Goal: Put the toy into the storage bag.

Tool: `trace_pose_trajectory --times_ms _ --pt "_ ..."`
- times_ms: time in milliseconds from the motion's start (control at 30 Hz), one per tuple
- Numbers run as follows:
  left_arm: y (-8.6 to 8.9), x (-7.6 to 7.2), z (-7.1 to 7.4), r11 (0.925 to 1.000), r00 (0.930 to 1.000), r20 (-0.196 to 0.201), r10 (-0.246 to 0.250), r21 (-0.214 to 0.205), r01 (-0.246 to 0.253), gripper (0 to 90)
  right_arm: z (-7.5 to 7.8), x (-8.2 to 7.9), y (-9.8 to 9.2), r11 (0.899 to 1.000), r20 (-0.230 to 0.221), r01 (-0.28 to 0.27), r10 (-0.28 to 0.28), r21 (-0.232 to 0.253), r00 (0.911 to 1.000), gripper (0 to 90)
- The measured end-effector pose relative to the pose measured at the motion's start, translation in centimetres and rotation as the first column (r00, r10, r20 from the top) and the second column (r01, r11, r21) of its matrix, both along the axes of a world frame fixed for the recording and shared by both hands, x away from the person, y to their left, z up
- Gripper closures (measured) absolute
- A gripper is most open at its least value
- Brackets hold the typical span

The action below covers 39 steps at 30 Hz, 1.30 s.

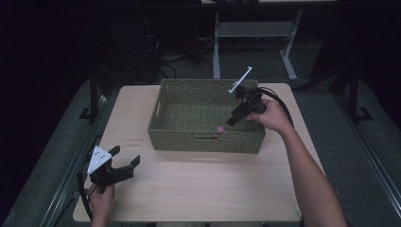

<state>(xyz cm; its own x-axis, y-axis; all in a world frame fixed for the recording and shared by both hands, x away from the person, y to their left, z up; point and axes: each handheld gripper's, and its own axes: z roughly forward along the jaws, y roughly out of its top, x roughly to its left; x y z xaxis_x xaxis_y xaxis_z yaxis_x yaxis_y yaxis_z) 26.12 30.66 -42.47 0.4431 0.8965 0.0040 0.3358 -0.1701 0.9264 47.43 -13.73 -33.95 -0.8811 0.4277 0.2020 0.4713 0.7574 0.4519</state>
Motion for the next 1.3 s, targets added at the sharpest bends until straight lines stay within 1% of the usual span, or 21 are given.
trace_pose_trajectory --times_ms 167,300,767,867,967,1067,1133,1300 --pt "0.1 0.0 0.0 1.0000 1.0000 0.001 0.003 -0.002 -0.003 13.3 0.6 -0.4 -0.5 1.000 0.009 0.007 -0.007 0.000 0.9999 40.1" --pt "0.1 0.0 0.0 1.0000 1.0000 0.002 0.002 -0.001 -0.002 13.3 1.2 -0.8 -0.8 1.000 0.023 0.012 -0.013 0.012 0.9997 39.3" --pt "0.1 -0.1 0.0 1.0000 1.0000 0.003 0.004 -0.004 -0.004 13.3 2.7 -2.2 -1.4 1.000 0.053 0.011 -0.012 0.018 0.9985 37.2" --pt "0.1 -0.1 0.0 1.0000 1.0000 0.002 0.003 -0.004 -0.003 13.3 3.0 -2.6 -1.6 1.000 0.058 0.009 -0.011 0.025 0.9982 37.0" --pt "0.1 -0.1 0.0 1.0000 1.0000 0.004 0.003 -0.005 -0.003 13.3 3.2 -3.1 -1.8 0.999 0.063 0.011 -0.013 0.033 0.9979 36.6" --pt "0.1 -0.1 0.0 1.0000 1.0000 0.004 0.003 -0.002 -0.003 13.3 3.2 -3.4 -1.9 0.999 0.066 0.009 -0.011 0.032 0.9977 36.5" --pt "0.0 -0.1 0.0 1.0000 1.0000 0.002 0.001 -0.002 -0.001 13.3 3.4 -4.0 -2.3 0.999 0.074 0.011 -0.014 0.040 0.9972 36.4" --pt "0.0 -0.1 0.0 1.0000 1.0000 0.002 0.000 0.000 0.000 13.3 3.7 -4.7 -2.9 0.999 0.087 0.015 -0.018 0.041 0.9961 36.0"
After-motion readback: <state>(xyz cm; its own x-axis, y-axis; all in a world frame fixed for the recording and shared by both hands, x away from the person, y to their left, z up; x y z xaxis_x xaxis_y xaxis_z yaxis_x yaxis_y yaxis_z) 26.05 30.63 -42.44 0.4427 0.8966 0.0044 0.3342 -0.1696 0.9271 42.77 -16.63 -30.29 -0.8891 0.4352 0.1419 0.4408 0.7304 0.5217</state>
